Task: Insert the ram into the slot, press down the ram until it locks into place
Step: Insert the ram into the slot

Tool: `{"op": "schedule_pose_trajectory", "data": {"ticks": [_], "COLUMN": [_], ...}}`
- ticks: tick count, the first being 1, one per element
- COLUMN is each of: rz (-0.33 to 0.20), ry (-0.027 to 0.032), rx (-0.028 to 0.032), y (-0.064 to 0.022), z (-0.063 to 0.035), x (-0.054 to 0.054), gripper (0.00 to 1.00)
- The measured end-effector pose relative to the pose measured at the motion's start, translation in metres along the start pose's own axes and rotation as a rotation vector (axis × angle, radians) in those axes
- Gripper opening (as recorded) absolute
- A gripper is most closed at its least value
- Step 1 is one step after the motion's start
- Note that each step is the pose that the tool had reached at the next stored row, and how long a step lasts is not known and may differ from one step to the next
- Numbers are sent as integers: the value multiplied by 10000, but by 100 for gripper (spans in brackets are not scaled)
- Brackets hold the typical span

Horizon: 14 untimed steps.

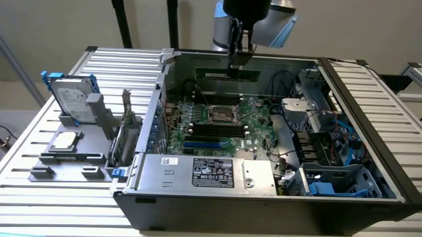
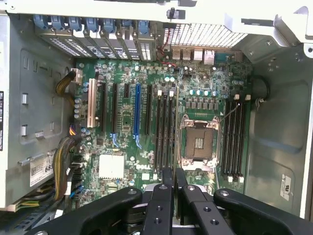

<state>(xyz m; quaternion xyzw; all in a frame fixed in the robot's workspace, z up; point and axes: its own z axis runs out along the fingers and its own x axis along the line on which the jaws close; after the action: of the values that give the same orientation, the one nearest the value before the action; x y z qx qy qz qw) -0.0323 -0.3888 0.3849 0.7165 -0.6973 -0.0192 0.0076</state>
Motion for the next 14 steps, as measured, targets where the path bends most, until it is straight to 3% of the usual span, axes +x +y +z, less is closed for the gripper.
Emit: {"op": "schedule_pose_trajectory", "data": {"ticks": [14], "rz": [-1], "ry": [0], "rx": [0], "y": [-5], "z": [255], "x": [4], "gripper": [13]}}
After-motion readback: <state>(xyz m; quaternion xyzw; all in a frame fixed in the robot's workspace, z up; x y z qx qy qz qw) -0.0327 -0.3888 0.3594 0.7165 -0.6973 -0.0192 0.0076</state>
